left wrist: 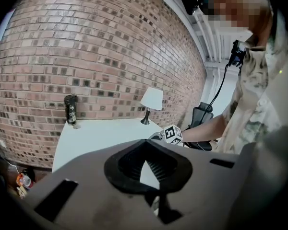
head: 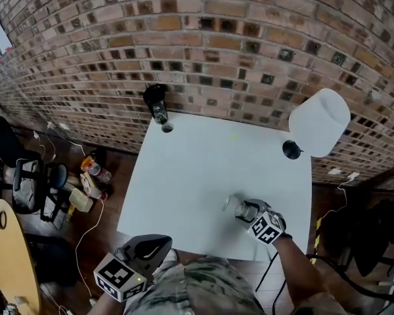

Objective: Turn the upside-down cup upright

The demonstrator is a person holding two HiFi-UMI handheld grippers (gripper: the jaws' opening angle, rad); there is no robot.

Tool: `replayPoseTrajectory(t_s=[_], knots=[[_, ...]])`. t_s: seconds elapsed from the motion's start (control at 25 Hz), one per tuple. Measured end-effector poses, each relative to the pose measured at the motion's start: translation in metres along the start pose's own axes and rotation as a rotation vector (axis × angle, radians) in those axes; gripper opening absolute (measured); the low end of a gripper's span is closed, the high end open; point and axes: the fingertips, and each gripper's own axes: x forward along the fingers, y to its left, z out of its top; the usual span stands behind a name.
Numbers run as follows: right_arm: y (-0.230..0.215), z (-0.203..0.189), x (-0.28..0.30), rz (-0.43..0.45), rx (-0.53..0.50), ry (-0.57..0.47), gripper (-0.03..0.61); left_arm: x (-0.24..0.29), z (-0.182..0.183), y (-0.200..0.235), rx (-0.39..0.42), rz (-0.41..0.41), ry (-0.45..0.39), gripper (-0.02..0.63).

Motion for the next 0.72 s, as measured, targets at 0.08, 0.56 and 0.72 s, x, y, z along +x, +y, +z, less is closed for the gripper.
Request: replayPoseTrajectory(t_s=[0.08,0.56,0.72], knots=[[0.000,-0.005,0.003,-0.002,-0.007,0.009,0.267,0.004,-0.001,-0.003,0.010,-0.008,0.007,0.006],[0.003,-0.008,0.004,0.055,-0.033,0.100,0.361,0.007,0.000,-0.004,-0.002,0.010,-0.006,0.006],[-0.003,0.021,0.002,0.062,-0.071,0.127,0.382,0.002,-0.003,0.000,-0.008,0.007,-0.014,0.006]])
